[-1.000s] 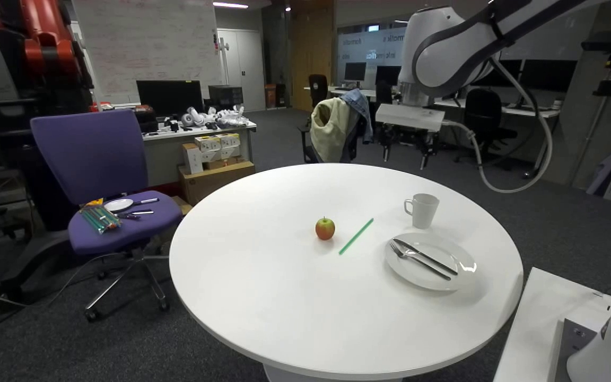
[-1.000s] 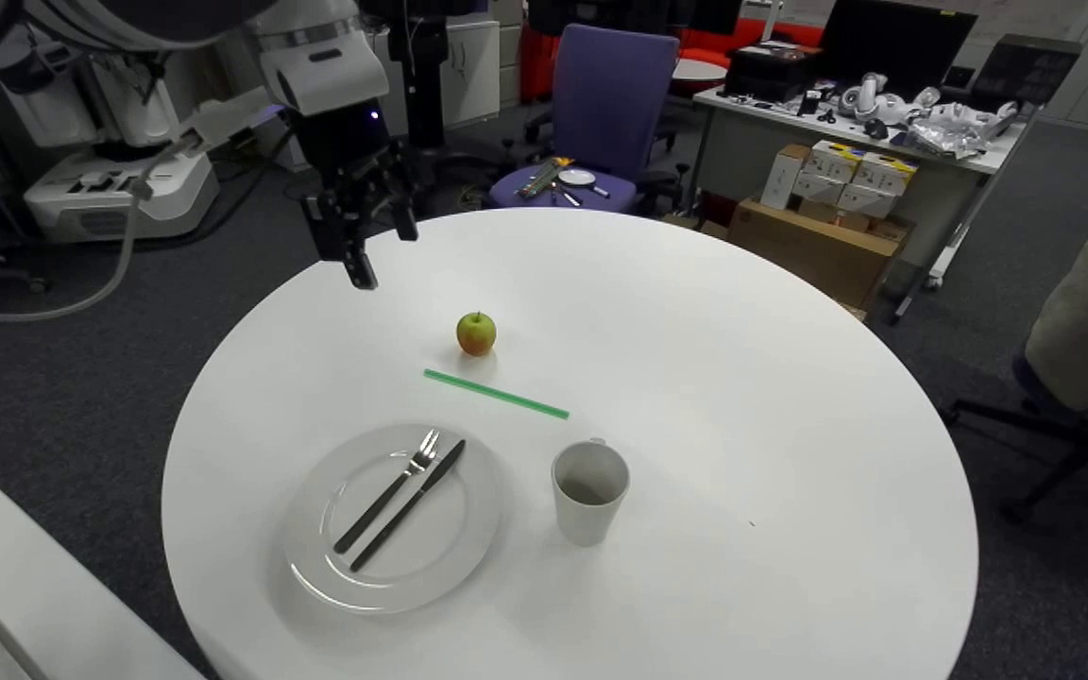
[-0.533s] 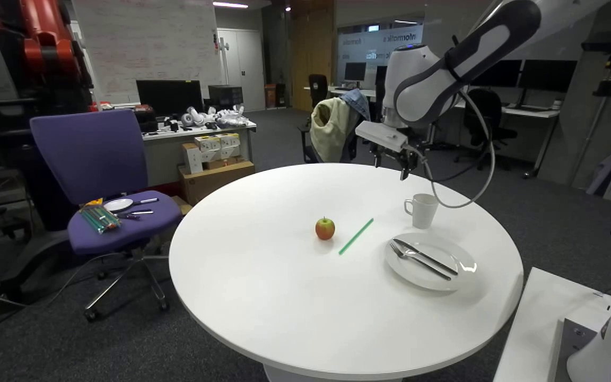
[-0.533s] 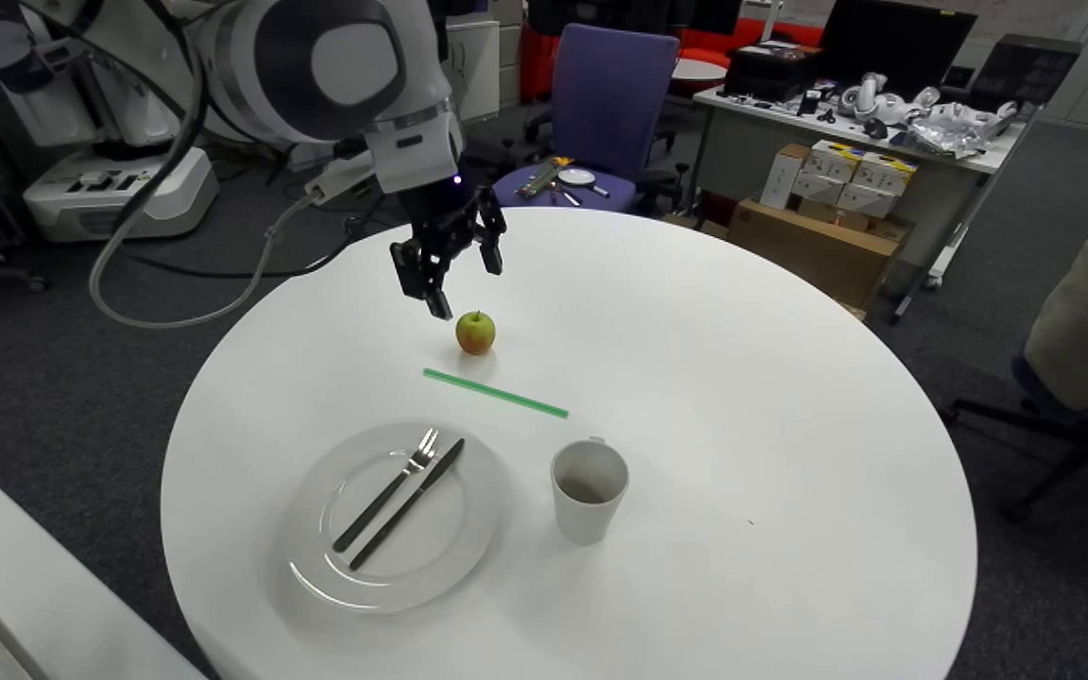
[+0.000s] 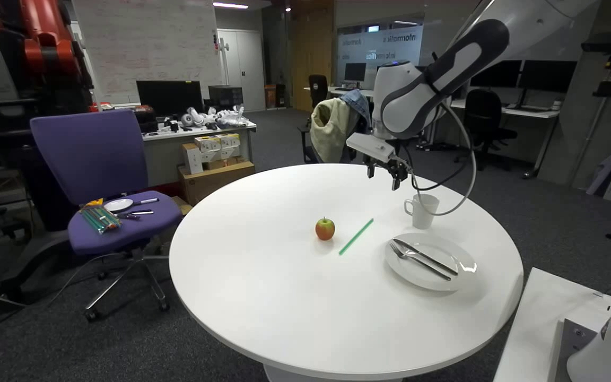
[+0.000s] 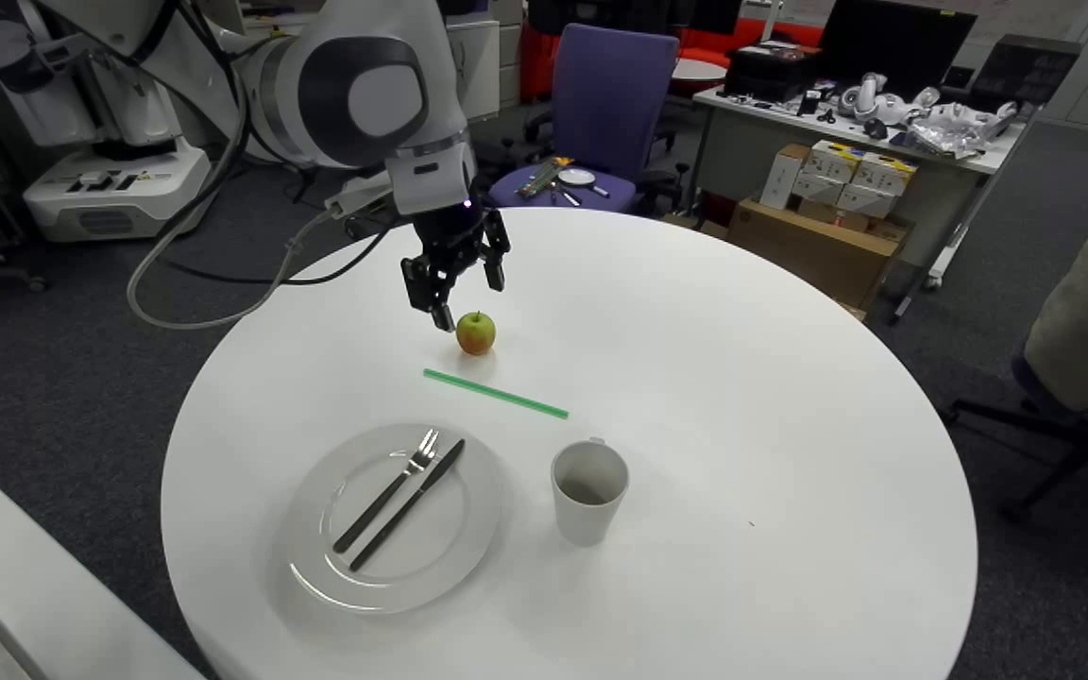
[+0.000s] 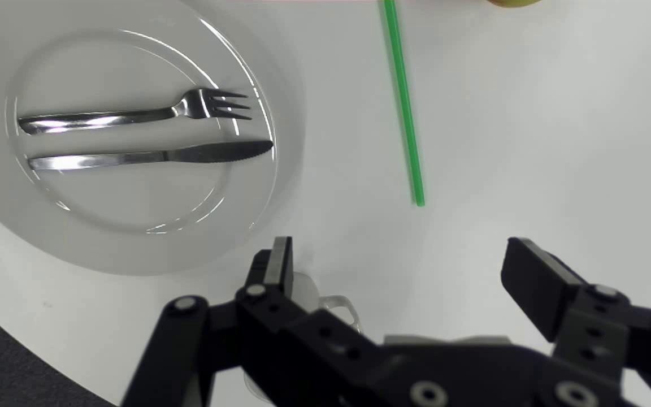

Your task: Put the green straw into the mug

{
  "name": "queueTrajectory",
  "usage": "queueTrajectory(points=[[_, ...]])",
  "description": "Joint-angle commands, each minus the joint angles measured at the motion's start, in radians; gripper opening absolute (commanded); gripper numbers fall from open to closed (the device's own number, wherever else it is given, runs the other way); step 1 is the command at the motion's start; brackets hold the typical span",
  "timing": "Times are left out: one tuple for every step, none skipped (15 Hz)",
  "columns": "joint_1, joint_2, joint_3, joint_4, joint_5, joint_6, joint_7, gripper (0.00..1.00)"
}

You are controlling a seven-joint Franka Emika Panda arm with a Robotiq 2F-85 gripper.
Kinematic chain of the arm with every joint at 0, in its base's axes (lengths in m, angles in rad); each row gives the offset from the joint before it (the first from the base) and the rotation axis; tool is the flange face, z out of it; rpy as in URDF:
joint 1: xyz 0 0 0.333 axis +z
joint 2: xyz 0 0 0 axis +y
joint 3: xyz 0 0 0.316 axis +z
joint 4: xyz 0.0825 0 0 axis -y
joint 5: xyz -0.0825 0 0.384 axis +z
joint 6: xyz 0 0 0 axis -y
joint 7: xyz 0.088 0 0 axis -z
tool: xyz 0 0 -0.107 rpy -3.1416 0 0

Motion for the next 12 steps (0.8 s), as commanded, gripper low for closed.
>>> queueTrajectory(points=[[0.043,0.010,-0.052,0.014,-0.010,0.012,0.018,1.00],[0.043,0.031,-0.058,0.038,0.001,-0.004,0.015,1.00],[0.047,0.053,-0.071,0.054,0.002,-0.001,0.017,1.00],[0.053,0.079,-0.083,0.074,0.001,-0.001,0.020,1.00],[0.057,0.112,-0.095,0.100,0.008,-0.009,0.024,1.00],[0.062,0.143,-0.105,0.123,0.012,-0.012,0.029,1.00],[0.066,0.172,-0.114,0.144,0.024,-0.013,0.024,1.00],[0.067,0.208,-0.117,0.171,0.044,-0.018,0.010,1.00],[0.062,0.241,-0.111,0.196,0.081,-0.019,-0.021,1.00],[0.048,0.272,-0.091,0.216,0.137,-0.007,-0.083,1.00],[0.043,0.305,-0.079,0.241,0.176,-0.005,-0.126,1.00],[0.045,0.336,-0.073,0.269,0.211,-0.013,-0.164,1.00]])
